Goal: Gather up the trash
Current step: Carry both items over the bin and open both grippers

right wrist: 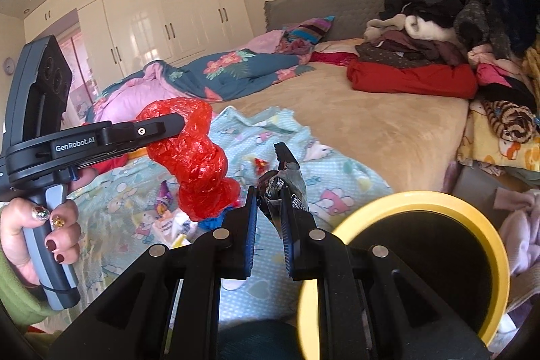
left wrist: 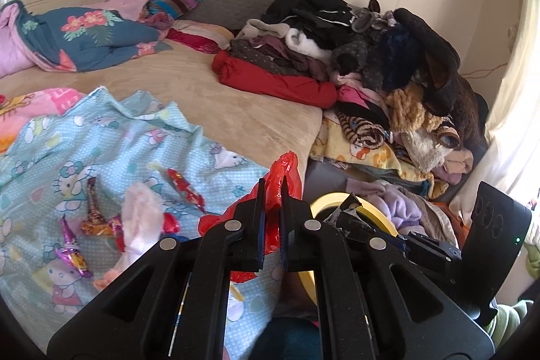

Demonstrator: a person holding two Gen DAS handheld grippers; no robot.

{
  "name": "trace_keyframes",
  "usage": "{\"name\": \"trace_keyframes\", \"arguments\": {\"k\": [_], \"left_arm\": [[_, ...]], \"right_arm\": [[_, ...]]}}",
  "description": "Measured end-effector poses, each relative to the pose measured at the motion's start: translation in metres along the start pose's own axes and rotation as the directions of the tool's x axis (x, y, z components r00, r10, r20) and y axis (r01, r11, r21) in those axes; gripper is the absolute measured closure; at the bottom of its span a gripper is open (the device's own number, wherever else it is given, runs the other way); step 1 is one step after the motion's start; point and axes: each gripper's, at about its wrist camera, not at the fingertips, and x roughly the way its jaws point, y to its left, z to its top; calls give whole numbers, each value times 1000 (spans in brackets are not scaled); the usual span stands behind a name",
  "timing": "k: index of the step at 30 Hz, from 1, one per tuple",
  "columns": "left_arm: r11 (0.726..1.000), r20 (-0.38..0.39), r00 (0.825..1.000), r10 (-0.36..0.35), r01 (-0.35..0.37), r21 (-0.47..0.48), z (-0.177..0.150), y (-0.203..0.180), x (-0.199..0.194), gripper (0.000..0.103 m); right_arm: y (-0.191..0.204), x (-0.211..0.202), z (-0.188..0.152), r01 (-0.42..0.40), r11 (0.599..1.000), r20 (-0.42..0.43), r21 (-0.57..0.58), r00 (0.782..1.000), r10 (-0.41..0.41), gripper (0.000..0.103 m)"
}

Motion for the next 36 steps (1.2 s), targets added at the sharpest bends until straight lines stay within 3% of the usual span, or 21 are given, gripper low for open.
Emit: {"name": "trace_keyframes", "arguments": {"k": [20,36], "left_arm": [[993,-71,994,-85,91,77,-19,-63,31,100],[977,-172,974,-151,173,122,-42,-103,70,100]], "right_arm": [[-73,-41,-21,120,983,11,138,992,-122,90],[-119,-56,-38,189,952,-12,241,981,-192,90]]}}
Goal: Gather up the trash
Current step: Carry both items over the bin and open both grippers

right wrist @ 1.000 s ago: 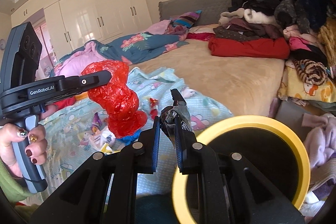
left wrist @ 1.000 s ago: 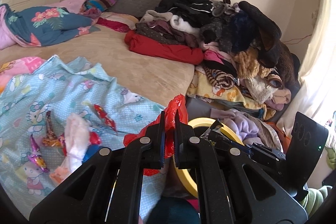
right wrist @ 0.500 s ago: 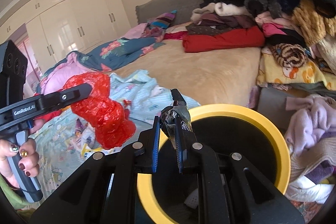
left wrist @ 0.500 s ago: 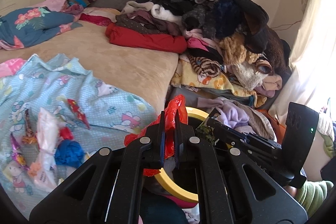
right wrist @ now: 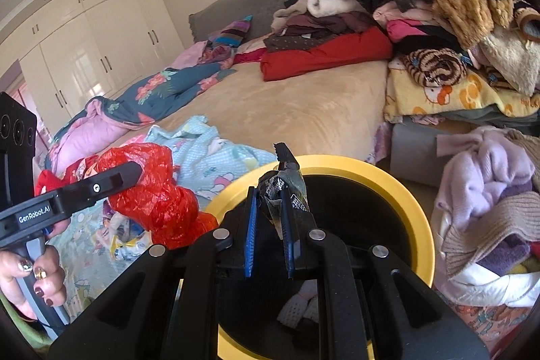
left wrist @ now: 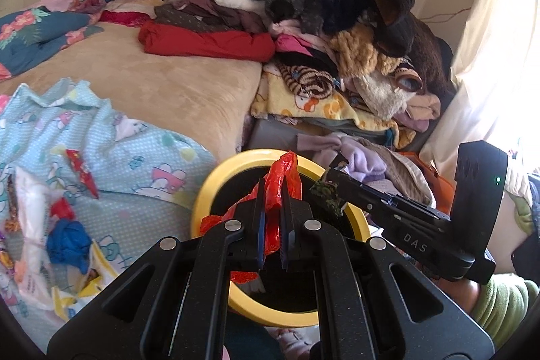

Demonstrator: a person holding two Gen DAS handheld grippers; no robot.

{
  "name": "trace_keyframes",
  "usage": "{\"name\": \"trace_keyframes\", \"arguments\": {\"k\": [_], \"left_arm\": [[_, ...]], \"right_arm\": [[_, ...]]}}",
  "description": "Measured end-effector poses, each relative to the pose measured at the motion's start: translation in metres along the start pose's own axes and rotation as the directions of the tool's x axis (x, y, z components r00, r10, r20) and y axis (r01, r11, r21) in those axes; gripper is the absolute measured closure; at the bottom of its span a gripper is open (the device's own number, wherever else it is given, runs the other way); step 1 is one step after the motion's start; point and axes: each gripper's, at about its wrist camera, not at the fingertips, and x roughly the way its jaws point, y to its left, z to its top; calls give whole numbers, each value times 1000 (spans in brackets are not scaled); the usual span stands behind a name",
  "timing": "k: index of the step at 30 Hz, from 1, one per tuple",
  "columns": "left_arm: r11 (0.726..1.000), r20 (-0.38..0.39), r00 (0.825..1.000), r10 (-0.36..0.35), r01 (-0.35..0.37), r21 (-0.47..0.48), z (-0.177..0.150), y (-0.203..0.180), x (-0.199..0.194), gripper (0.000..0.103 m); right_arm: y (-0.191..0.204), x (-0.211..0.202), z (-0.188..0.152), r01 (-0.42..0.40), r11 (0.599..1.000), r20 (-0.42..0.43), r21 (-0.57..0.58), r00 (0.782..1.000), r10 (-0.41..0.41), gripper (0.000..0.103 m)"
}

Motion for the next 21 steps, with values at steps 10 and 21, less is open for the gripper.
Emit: {"name": "trace_keyframes", "arguments": {"k": [10,21], "left_arm": [[1000,-61,998,-20,20,10,-5,-5,33,100],[1000,-83,996,-25,24,-13,-8,5,59,100]], "right_arm": [[-23,4,-7,28,998,-21,50,999,-27,89],[-37,20,-15,49,995,-66,90,997,-44,83]]}}
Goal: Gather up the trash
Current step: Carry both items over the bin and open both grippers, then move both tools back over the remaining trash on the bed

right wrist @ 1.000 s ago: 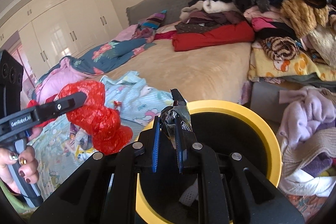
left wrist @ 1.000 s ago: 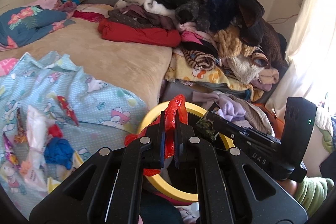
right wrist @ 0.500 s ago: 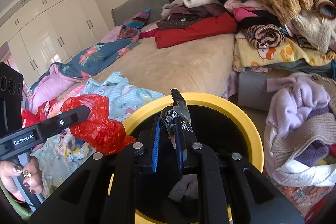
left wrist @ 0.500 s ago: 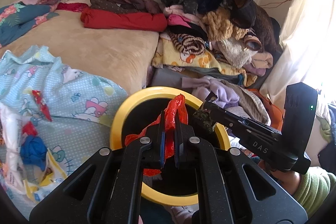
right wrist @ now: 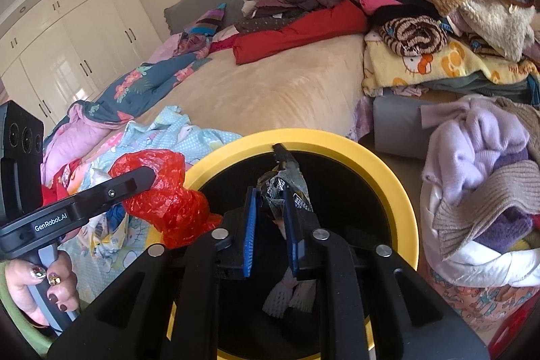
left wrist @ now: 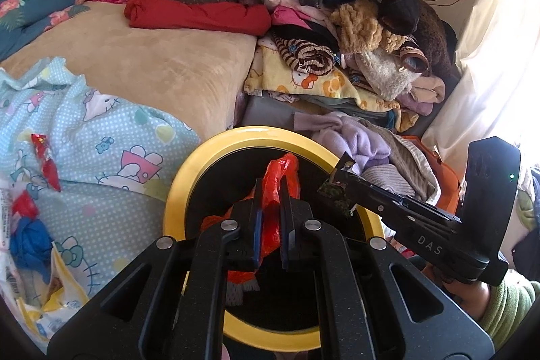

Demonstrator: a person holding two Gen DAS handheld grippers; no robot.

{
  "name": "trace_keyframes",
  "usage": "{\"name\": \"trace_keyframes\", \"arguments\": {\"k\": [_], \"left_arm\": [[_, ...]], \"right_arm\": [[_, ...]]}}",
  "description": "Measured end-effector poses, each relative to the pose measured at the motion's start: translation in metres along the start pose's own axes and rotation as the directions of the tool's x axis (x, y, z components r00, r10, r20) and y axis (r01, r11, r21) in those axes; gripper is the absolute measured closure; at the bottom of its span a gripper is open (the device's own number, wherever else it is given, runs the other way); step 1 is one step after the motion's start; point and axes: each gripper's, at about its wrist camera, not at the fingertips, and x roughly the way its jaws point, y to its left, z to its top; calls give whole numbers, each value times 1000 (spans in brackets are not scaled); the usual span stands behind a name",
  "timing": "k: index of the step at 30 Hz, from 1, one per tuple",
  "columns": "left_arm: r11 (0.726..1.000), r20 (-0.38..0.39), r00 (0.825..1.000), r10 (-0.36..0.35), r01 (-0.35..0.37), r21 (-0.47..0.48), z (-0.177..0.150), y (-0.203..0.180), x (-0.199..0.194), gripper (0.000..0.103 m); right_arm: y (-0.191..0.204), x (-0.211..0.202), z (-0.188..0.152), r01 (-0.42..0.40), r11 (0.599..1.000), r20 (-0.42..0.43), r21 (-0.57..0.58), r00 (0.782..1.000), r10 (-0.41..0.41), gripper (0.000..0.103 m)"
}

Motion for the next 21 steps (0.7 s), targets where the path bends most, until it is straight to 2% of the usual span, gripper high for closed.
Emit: {"name": "trace_keyframes", "arguments": {"k": [2,5,6,8,11,13,16,18,21], "left_arm": [[1000,1,1000,1,-1,-4,0,0,1,96],[1000,11,1000,18,-18,-11,-1,2,-1,69],[999,16,1000,26,-25,-20,-1,4,-3,64],[999,19,999,37,-37,-26,-1,7,-4,59],[998,29,998,47,-46,-45,-2,11,-9,46],[997,41,998,57,-55,-50,-2,13,-13,39],[996,67,995,78,-75,-52,-2,13,-21,28],[995,87,992,89,-85,-52,-2,13,-28,18],[994,115,988,105,-99,-53,-2,14,-38,12]], "right_arm": [[-3,2,0,2,1000,-4,16,1000,-2,80],[-6,5,-1,1,999,-4,35,1000,-1,72],[-7,6,-1,3,999,-5,38,1000,-3,72],[-6,7,-1,6,999,-5,37,1000,-6,70],[-4,5,-1,9,1000,11,21,1000,-9,61],[-2,4,-1,9,1000,22,5,1000,-9,60],[2,1,0,16,1000,41,-18,999,-15,50],[5,-2,0,14,999,59,-35,998,-12,48],[11,-6,0,21,998,80,-63,997,-16,41]]}}
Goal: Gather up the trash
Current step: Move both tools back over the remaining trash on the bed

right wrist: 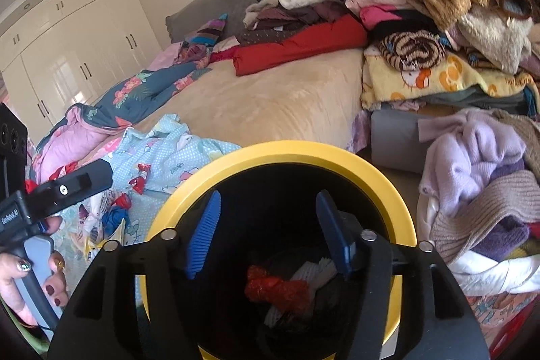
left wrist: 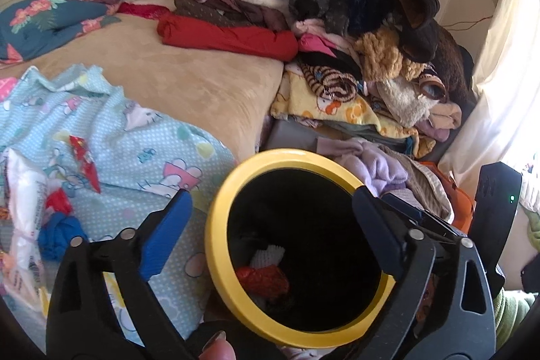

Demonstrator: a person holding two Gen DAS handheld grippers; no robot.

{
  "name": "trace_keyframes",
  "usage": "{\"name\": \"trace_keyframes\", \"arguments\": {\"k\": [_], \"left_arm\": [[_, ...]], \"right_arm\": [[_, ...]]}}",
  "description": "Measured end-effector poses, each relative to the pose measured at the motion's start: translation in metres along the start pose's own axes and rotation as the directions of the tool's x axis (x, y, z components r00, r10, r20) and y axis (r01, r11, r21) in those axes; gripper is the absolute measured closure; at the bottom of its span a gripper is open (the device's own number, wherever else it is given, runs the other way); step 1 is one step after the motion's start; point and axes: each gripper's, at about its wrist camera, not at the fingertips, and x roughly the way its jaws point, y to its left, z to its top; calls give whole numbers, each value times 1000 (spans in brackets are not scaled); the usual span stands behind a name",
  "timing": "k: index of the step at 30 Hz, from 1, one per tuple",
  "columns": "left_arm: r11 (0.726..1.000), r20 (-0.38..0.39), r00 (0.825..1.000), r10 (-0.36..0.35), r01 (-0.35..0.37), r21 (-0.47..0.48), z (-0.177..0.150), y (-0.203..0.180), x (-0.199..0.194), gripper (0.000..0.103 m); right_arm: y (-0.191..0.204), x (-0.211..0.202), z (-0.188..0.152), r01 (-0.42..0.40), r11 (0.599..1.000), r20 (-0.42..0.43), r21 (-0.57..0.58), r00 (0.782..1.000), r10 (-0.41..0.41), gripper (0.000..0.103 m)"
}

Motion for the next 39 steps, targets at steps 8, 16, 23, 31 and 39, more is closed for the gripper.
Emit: {"name": "trace_keyframes", "arguments": {"k": [8,16,23,31,39], "left_arm": [[1000,41,999,28,-28,-10,2,8,-19,11],[999,77,996,49,-48,-15,2,14,-38,11],[997,114,991,73,-71,-23,3,23,-54,11],[989,156,977,146,-144,-24,6,35,-72,11],[983,175,968,181,-172,-66,5,55,-83,11]], "right_arm": [[15,-13,-1,11,997,61,-73,998,-7,26],[35,-22,-2,3,994,82,-112,997,6,20],[62,-26,0,-46,990,80,-135,995,57,18],[87,-26,0,-91,982,61,-163,993,102,17],[117,-19,-5,-136,968,21,-213,989,143,17]]}}
